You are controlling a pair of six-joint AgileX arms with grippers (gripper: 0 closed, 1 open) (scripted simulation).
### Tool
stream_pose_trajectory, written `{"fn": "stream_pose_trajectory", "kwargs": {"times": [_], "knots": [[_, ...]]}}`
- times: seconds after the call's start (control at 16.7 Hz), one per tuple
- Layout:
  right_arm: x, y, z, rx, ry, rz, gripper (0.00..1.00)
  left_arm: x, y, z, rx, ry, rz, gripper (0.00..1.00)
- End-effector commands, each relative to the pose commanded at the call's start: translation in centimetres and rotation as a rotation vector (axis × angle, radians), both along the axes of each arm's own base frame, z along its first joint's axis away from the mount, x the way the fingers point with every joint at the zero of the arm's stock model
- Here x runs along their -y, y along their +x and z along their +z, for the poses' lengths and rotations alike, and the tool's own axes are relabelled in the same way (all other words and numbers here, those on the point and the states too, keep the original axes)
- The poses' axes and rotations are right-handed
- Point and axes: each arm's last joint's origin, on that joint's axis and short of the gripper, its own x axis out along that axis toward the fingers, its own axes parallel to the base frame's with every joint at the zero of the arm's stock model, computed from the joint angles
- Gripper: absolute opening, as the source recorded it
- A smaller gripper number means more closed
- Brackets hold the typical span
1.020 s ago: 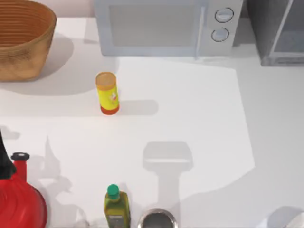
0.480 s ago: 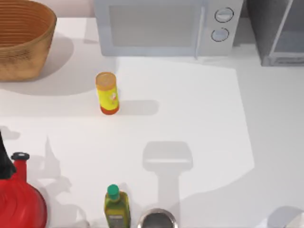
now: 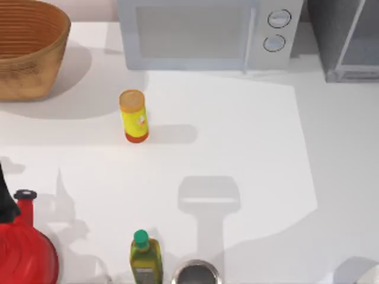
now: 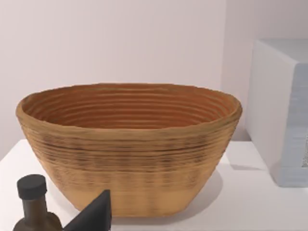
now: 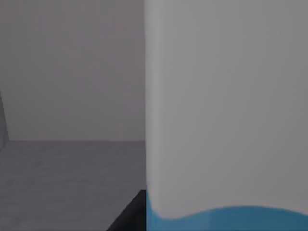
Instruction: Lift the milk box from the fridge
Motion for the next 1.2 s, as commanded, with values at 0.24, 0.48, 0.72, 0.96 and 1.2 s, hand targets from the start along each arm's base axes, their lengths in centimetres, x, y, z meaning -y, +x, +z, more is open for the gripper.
{"fn": "stream_pose_trajectory", "kwargs": {"times": [0.24,0.48,0.72,0.96,1.2], "knots": [[0.1,0.0,2.1,0.003,-0.002,-0.002,0.00,0.0,0.0,0.0,0.000,0.000,0.000,1.00],[-0.1,0.0,4.5,-0.007,0.003,0.002,0.00,0.0,0.0,0.0,0.000,0.000,0.000,1.00],[0.0,0.0,4.7,-0.005,0.003,0.001,0.00,0.0,0.0,0.0,0.000,0.000,0.000,1.00],[0.2,-1.7,4.8,-0.009,-0.002,-0.005,0.00,0.0,0.0,0.0,0.000,0.000,0.000,1.00],[0.2,-6.3,4.4,-0.024,0.005,-0.005,0.00,0.0,0.0,0.0,0.000,0.000,0.000,1.00]]}}
